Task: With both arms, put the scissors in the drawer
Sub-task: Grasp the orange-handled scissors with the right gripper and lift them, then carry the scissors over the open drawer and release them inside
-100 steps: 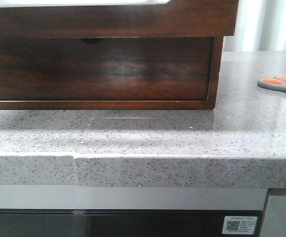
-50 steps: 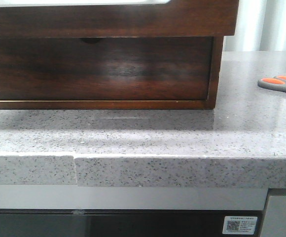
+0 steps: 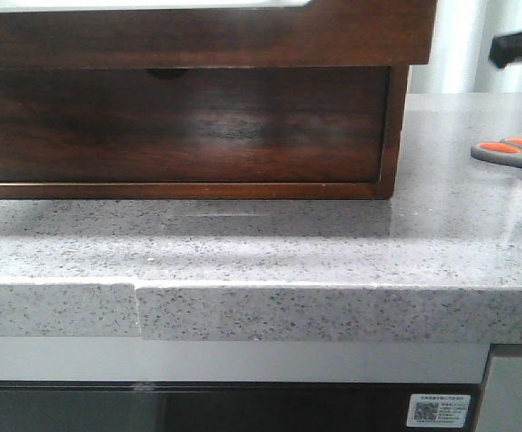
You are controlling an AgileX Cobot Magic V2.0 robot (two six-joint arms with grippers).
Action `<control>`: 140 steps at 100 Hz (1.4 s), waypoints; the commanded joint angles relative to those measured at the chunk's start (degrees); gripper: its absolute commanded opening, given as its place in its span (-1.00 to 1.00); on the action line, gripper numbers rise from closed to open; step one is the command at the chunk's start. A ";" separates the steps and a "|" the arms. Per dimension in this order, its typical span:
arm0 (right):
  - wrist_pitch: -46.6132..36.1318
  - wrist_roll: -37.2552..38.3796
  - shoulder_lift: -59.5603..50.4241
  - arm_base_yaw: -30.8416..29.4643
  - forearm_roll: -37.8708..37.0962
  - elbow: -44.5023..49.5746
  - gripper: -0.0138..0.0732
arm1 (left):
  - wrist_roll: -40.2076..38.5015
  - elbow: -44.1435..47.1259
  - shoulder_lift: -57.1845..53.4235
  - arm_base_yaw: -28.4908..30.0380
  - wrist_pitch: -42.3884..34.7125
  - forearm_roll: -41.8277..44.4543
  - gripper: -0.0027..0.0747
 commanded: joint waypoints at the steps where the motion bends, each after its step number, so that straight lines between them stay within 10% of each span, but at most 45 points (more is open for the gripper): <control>1: 1.07 -0.66 -0.14 -0.02 -0.97 -3.41 0.09 | -0.73 -1.93 0.19 -0.19 -2.04 -2.88 -0.14; 60: 1.54 -1.66 5.34 -0.02 1.32 -3.95 0.07 | -0.73 -1.93 0.19 -0.19 -2.04 -2.88 -0.14; 90: 1.56 -1.66 5.58 -0.39 1.42 -3.95 -0.87 | -0.73 -1.93 0.19 -0.19 -2.04 -2.88 -0.14; 140: 0.34 -6.16 -6.12 -0.76 2.48 -4.61 -0.86 | -0.73 -1.93 0.19 -0.19 -2.04 -2.78 -0.14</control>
